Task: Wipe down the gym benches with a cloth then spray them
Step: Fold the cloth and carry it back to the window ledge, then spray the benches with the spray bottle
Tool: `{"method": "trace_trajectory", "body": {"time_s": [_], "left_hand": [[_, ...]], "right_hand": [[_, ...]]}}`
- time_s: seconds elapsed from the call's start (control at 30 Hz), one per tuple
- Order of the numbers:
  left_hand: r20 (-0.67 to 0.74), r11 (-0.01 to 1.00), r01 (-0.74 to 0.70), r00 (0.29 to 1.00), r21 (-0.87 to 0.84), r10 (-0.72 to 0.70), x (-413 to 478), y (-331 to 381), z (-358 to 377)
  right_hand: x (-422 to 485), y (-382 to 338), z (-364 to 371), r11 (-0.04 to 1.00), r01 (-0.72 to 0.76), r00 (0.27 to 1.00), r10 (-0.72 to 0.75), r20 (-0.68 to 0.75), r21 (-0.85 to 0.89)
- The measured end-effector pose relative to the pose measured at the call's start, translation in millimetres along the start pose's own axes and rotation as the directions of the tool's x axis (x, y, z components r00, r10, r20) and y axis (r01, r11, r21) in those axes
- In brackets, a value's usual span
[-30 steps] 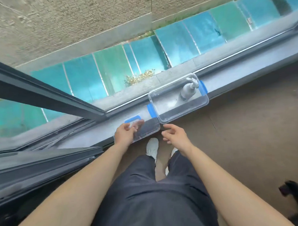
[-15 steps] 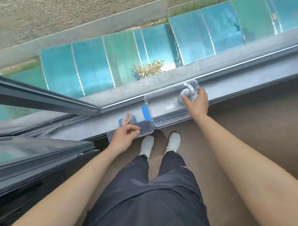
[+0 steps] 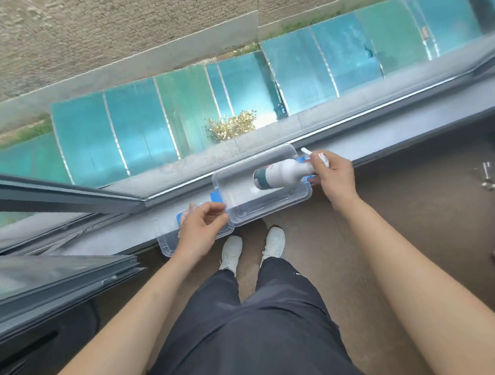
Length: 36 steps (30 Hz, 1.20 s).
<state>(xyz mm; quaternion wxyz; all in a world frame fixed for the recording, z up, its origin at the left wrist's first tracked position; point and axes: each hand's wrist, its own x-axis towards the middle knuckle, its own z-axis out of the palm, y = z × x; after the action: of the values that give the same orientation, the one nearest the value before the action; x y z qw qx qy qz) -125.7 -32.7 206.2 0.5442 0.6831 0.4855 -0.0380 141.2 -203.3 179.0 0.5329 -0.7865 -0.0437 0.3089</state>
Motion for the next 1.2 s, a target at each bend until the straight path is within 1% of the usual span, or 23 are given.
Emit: {"method": "trace_trajectory", "body": {"time_s": [0.07, 0.13, 0.2, 0.27, 0.33, 0.4, 0.47, 0.57, 0.67, 0.77, 0.87, 0.93, 1.03, 1.1, 1.2], "left_hand": [[0.009, 0.985, -0.056, 0.998, 0.161, 0.055, 5, 12, 8], [0.054, 0.916, -0.179, 0.984, 0.359, 0.171, 8, 27, 18], [0.168, 0.809, -0.35, 0.937, 0.472, 0.307, 11, 39, 27], [0.317, 0.724, -0.472, 0.88, 0.503, 0.354, 16, 43, 34], [0.449, 0.675, -0.547, 0.826, 0.496, 0.34, 19, 41, 38], [0.546, 0.656, -0.596, 0.775, 0.463, 0.318, 18, 41, 40], [0.593, 0.676, -0.617, 0.739, 0.403, 0.32, 13, 40, 42], [0.662, 0.72, -0.633, 0.673, 0.284, 0.33, 5, 38, 42], [0.751, 0.759, -0.627, 0.584, 0.175, 0.309, -10, 38, 47], [0.837, 0.74, -0.664, 0.46, 0.105, 0.294, -41, 39, 57], [0.912, 0.74, -0.669, 0.341, 0.066, 0.227, -79, 34, 69], [0.946, 0.719, -0.694, 0.263, 0.051, 0.188, -106, 28, 77], [0.978, 0.682, -0.731, 0.153, 0.014, 0.144, -148, 14, 86], [0.991, 0.66, -0.752, 0.086, -0.006, 0.107, -176, 1, 92], [0.999, 0.622, -0.783, 0.004, -0.03, 0.054, -222, -22, 100]], "right_hand": [[-19, -8, -18, 0.993, -0.013, 1.0, 0.013, 0.005, 0.117], [-38, -12, -31, 0.98, -0.042, 0.999, 0.042, 0.004, 0.195], [-57, -13, -39, 0.968, -0.07, 0.997, 0.072, 0.0, 0.239], [-78, -14, -45, 0.956, -0.096, 0.995, 0.099, 0.003, 0.277], [-98, -14, -50, 0.94, -0.121, 0.992, 0.129, -0.004, 0.32], [-118, -13, -54, 0.92, -0.137, 0.987, 0.16, -0.032, 0.367], [-138, -11, -55, 0.902, -0.145, 0.978, 0.193, -0.078, 0.408], [-170, -3, -50, 0.861, -0.138, 0.94, 0.27, -0.21, 0.489], [-206, 6, -37, 0.785, -0.03, 0.883, 0.311, -0.352, 0.619], [-247, 14, -24, 0.682, 0.133, 0.809, 0.344, -0.476, 0.719], [-293, 22, -17, 0.594, 0.275, 0.687, 0.429, -0.586, 0.756], [-327, 31, -14, 0.571, 0.347, 0.59, 0.484, -0.646, 0.744], [-383, 51, -13, 0.535, 0.45, 0.455, 0.551, -0.699, 0.715], [-424, 67, -14, 0.517, 0.508, 0.374, 0.589, -0.716, 0.69], [-489, 93, -10, 0.495, 0.577, 0.257, 0.645, -0.72, 0.65]]}}
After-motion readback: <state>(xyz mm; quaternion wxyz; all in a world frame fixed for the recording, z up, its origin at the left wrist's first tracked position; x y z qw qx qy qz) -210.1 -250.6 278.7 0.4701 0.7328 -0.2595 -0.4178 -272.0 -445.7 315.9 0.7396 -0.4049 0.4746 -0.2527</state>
